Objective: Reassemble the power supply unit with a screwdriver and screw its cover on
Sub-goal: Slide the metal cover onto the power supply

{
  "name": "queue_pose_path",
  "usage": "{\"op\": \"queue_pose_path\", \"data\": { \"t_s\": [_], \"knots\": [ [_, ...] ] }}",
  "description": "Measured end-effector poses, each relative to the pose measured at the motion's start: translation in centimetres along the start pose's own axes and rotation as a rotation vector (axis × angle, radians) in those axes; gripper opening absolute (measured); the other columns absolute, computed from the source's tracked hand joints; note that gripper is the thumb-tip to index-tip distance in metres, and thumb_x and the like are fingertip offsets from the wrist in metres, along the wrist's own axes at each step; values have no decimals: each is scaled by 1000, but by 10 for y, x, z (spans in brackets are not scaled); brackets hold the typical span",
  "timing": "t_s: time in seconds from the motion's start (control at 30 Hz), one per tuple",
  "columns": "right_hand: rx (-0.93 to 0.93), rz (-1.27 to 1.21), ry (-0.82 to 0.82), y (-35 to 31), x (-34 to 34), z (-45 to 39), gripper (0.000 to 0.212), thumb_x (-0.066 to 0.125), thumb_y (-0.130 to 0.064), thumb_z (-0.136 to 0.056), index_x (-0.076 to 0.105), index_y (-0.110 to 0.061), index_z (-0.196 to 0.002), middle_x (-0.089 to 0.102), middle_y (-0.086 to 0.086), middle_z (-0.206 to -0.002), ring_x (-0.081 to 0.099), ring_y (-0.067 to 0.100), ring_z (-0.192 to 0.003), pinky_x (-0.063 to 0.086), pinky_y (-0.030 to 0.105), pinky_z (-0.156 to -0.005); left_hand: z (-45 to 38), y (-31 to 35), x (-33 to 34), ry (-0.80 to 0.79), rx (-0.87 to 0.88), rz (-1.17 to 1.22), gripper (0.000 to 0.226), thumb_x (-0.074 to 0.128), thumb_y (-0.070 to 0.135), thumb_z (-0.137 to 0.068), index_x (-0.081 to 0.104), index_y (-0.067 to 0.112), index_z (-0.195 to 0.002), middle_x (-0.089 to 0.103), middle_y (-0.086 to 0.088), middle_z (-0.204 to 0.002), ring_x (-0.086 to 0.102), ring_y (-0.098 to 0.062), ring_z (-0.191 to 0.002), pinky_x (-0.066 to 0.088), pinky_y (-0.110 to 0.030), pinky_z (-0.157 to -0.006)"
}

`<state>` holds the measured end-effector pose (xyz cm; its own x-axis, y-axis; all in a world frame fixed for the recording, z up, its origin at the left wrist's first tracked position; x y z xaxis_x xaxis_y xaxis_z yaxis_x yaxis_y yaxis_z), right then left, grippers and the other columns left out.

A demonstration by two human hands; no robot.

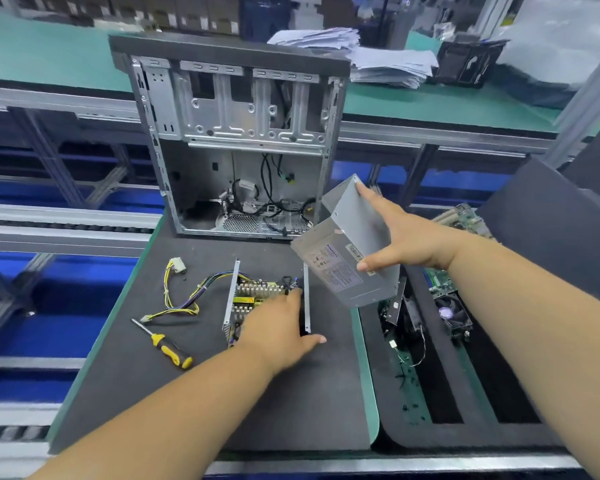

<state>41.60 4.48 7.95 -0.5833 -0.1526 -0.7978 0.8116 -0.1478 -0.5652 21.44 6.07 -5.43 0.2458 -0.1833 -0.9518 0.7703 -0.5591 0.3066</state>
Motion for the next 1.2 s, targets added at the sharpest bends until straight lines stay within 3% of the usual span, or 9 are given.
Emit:
{"op": "queue_pose_path", "data": {
  "t_s": [0.13,0.23,0.4,0.5,0.57,0.7,0.83,1.03,1.2],
  "knots": [
    [-31,-18,-23,10,0,2,135,88,-56,-52,-12,-63,-143,5,-17,-160,19,2,-131,22,27,-103,-3,12,-1,11,-15,3,52,61,50,-82,48,20,-122,67,-5,-106,64,-28,-96,54,-37,-77],
    [-49,-21,-36,11,-1,0,135,88,-54,-55,-13,-60,-145,5,-18,-160,19,3,-133,22,28,-103,-4,14,-4,26,2,21,46,59,43,-84,51,20,-123,68,-5,-103,64,-28,-95,52,-35,-75],
    [-75,-22,-75,7,3,-3,135,89,-48,-58,-12,-56,-147,8,-17,-159,21,7,-138,24,28,-105,-6,17,2,-34,34,69,60,67,46,-82,47,24,-133,68,-2,-111,64,-26,-104,52,-34,-82],
    [-103,17,-101,-2,11,-6,135,90,-46,-60,-11,-54,-148,13,-17,-157,23,10,-139,26,27,-104,-3,6,2,-200,70,190,93,74,49,-77,20,32,-152,64,-1,-125,60,-24,-115,48,-32,-93],
    [-114,36,-108,-10,14,-9,135,90,-45,-60,-11,-53,-149,14,-16,-157,22,12,-142,27,29,-107,3,-6,-8,-230,119,186,92,69,50,-82,10,37,-152,65,0,-122,61,-22,-112,49,-33,-93],
    [-139,127,-121,-30,21,-16,135,87,-54,-58,-16,-57,-146,10,-12,-158,14,19,-147,23,44,-118,4,-55,-57,105,20,262,44,57,27,-93,45,31,-135,68,11,-109,62,-17,-101,49,-32,-87],
    [-169,272,-168,-59,45,-28,138,86,-61,-53,-23,-63,-138,-5,-2,-162,-6,19,-150,15,41,-116,-2,-116,-78,269,-242,568,28,52,9,-95,65,21,-117,68,3,-110,60,-10,-91,44,-25,-82],
    [-144,469,-276,-86,86,-50,138,84,-64,-52,-26,-64,-136,-12,5,-162,-11,24,-150,12,59,-118,-20,-149,-59,104,-259,513,36,56,14,-94,58,21,-129,54,-3,-134,55,-22,-117,40,-28,-97],
    [-77,459,-347,-91,96,-59,137,85,-63,-52,-25,-67,-134,-17,5,-162,-16,22,-150,13,52,-120,-37,-151,-41,-5,-169,527,45,57,21,-95,49,21,-140,48,-3,-145,43,-22,-135,32,-35,-114]
  ]
}}
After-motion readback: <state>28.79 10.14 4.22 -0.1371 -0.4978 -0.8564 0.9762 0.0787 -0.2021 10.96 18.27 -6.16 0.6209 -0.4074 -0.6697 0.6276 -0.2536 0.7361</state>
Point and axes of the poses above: each hand's wrist, its own z-axis away from the middle knuckle, its own x-axis out of the palm, y = z × x, the point moved 7 cm from there along -z, towards the middle knuckle
